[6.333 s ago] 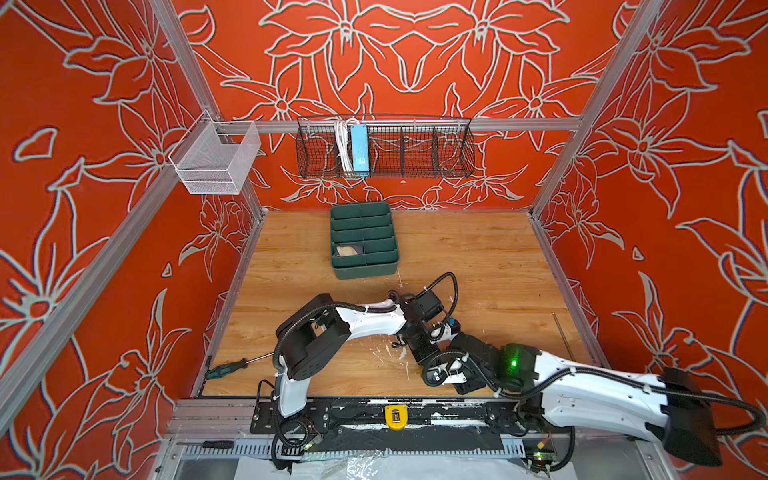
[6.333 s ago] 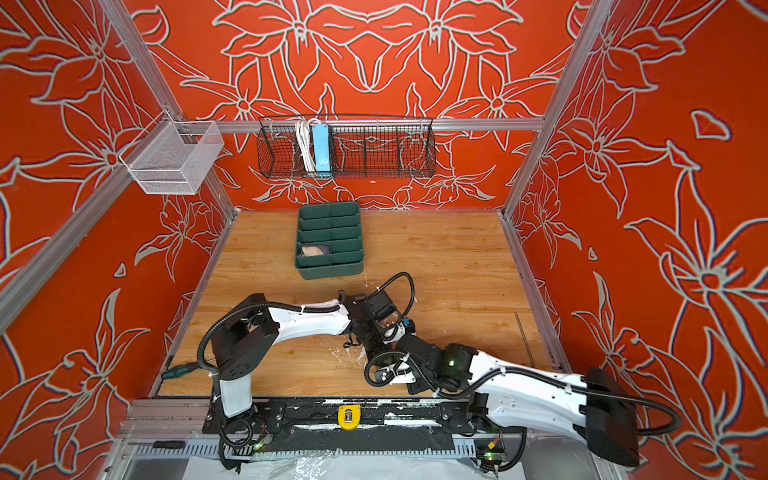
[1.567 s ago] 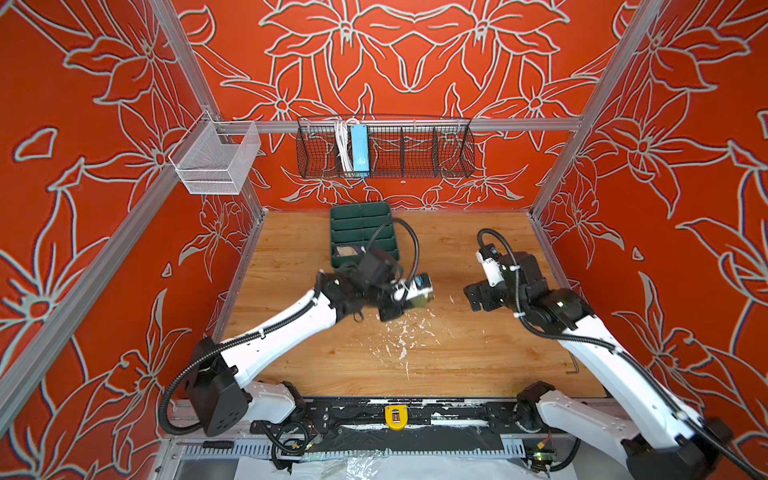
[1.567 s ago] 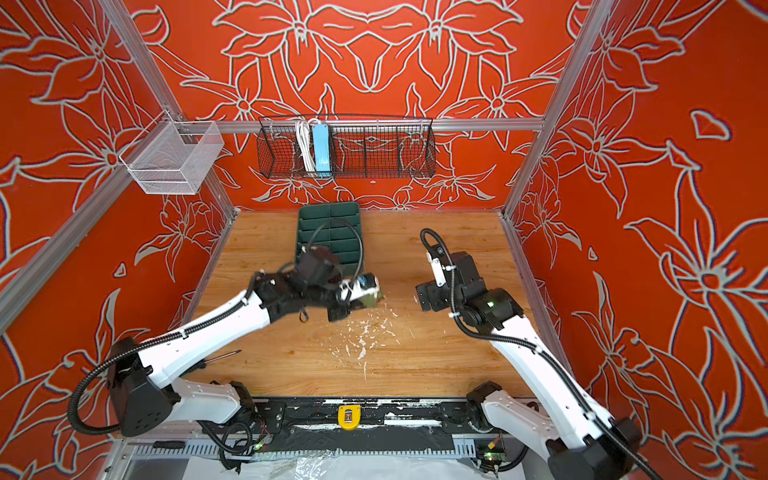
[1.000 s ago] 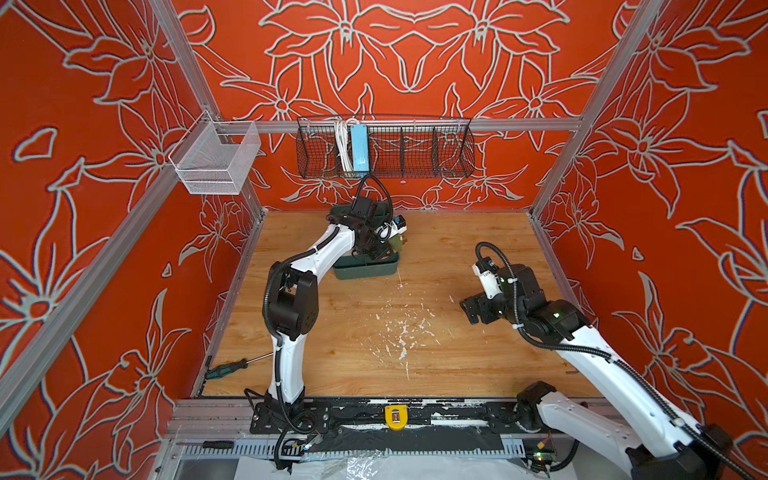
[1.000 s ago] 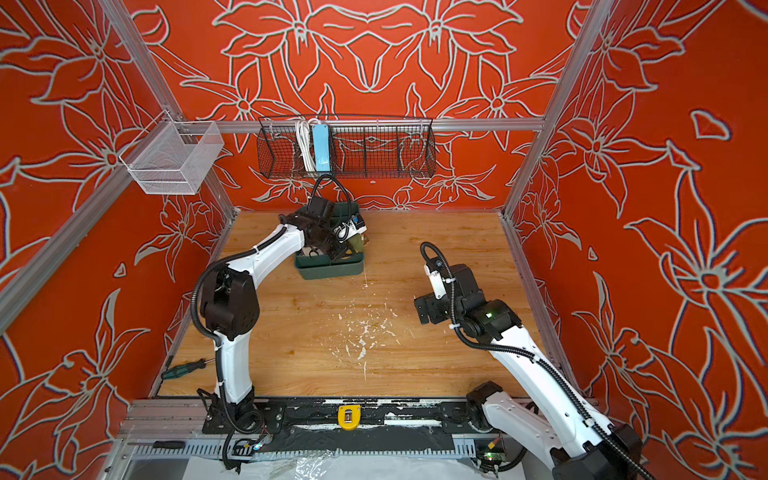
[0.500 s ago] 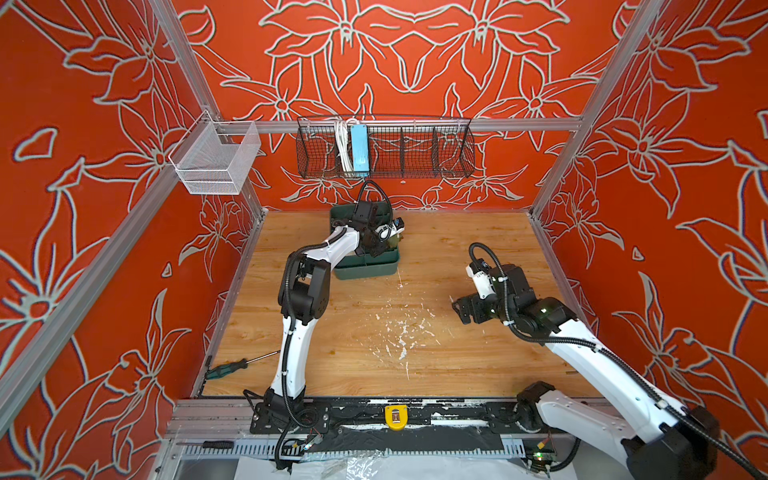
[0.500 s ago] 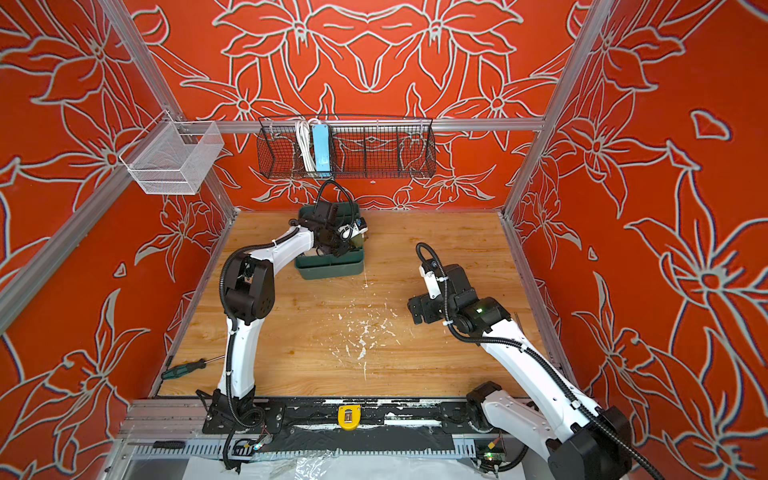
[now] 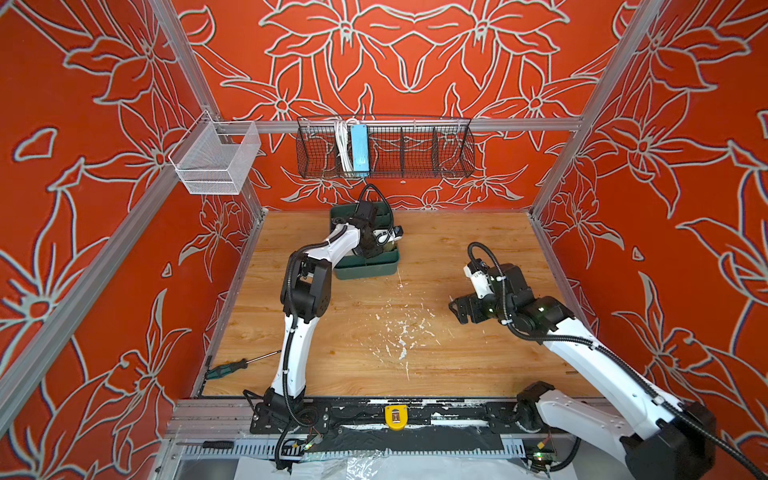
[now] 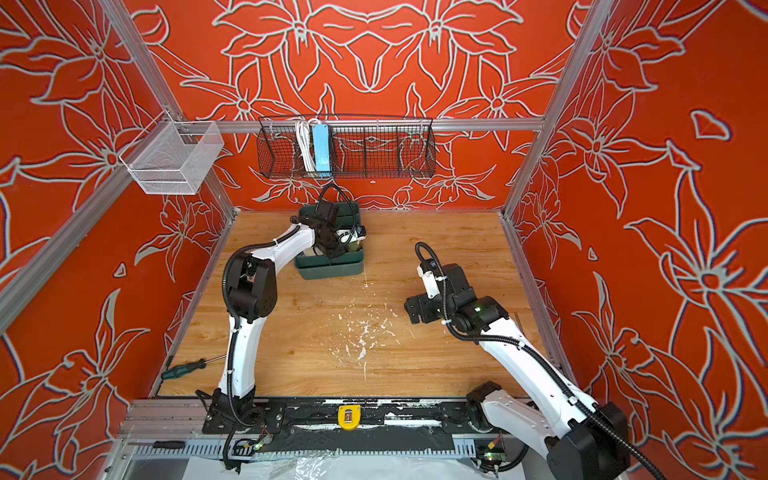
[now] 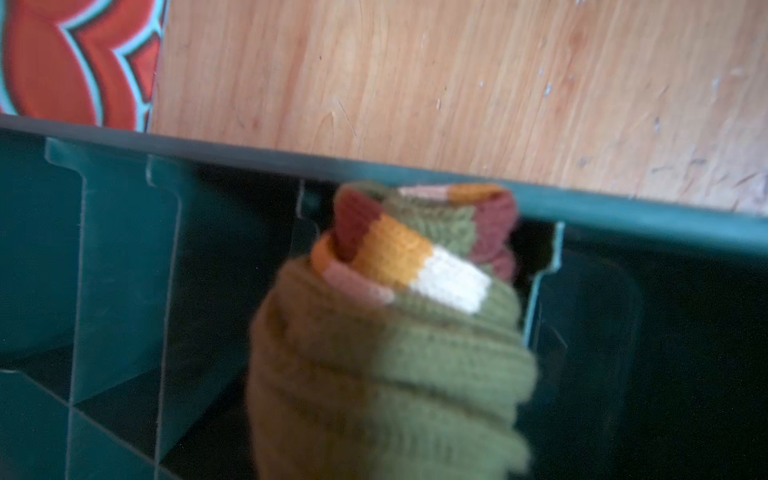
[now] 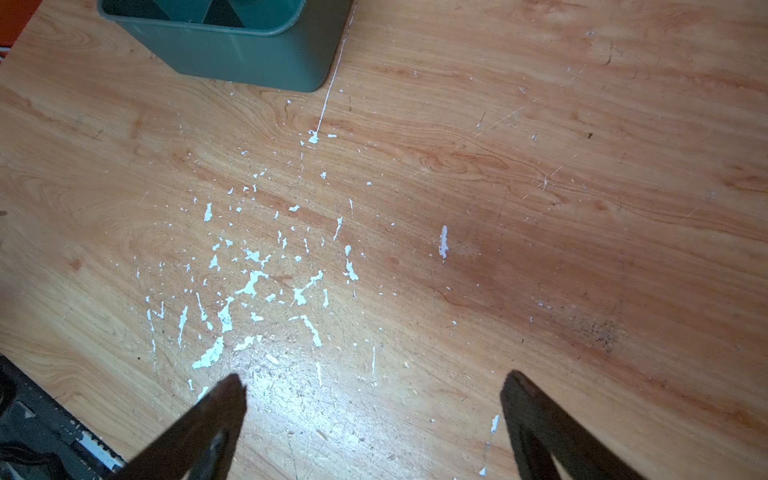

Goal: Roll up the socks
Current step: 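Carry the rolled sock to the green organizer with the left gripper while the right withdraws, then lower the rolled sock into a compartment and open the left gripper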

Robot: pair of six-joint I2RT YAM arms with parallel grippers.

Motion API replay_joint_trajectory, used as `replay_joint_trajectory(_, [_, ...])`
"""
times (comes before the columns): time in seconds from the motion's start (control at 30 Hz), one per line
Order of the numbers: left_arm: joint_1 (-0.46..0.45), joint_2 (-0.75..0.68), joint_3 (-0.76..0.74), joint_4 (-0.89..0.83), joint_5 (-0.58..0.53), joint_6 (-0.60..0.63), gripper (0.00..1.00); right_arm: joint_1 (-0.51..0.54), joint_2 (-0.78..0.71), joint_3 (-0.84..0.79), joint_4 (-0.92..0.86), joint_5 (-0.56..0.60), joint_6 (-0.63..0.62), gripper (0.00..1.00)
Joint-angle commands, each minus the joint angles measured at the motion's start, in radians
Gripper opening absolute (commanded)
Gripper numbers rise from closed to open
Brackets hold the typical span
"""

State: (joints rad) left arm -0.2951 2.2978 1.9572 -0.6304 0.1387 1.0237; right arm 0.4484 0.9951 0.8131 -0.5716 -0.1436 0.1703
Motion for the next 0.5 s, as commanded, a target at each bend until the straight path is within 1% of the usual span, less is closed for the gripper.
replay_joint_trajectory(0.0, [-0.018,0.048,-0.015,-0.193,-0.024,0.054,0.0,0.001,-0.04,-0.022,-0.004,-0.013,0.028,0.98])
replay_joint_trajectory(0.3, [-0.148,0.086,-0.005,-0.233,-0.021,0.057,0.0,0.001,-0.092,-0.04,-0.013,-0.014,0.058,0.98])
replay_joint_trajectory(0.47, [-0.18,0.108,-0.012,-0.238,0.01,0.01,0.0,0.001,-0.131,-0.061,-0.022,-0.001,0.055,0.98])
